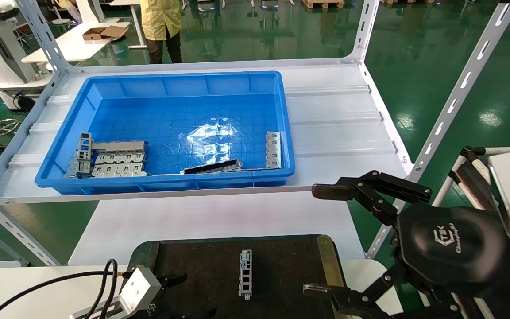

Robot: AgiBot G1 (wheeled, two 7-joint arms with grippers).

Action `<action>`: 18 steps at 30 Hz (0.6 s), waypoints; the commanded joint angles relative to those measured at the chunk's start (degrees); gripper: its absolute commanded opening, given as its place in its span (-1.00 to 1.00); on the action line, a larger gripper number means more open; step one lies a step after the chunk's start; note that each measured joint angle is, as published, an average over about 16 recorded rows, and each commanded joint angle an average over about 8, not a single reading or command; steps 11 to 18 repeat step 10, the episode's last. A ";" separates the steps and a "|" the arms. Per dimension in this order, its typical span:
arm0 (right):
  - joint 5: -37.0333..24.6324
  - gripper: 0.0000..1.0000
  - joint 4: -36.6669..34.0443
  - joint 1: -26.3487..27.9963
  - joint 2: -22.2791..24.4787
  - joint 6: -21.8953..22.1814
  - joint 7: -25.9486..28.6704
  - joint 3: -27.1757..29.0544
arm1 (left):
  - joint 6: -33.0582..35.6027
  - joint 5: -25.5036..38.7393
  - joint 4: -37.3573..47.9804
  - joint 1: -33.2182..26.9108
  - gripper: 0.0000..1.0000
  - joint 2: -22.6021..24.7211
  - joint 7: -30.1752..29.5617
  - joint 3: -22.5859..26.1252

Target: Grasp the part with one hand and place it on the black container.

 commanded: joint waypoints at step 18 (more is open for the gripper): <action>0.00 1.00 0.00 0.00 0.00 0.00 0.00 -0.01 | 3.97 -1.20 0.21 0.75 1.00 -1.78 4.12 -2.77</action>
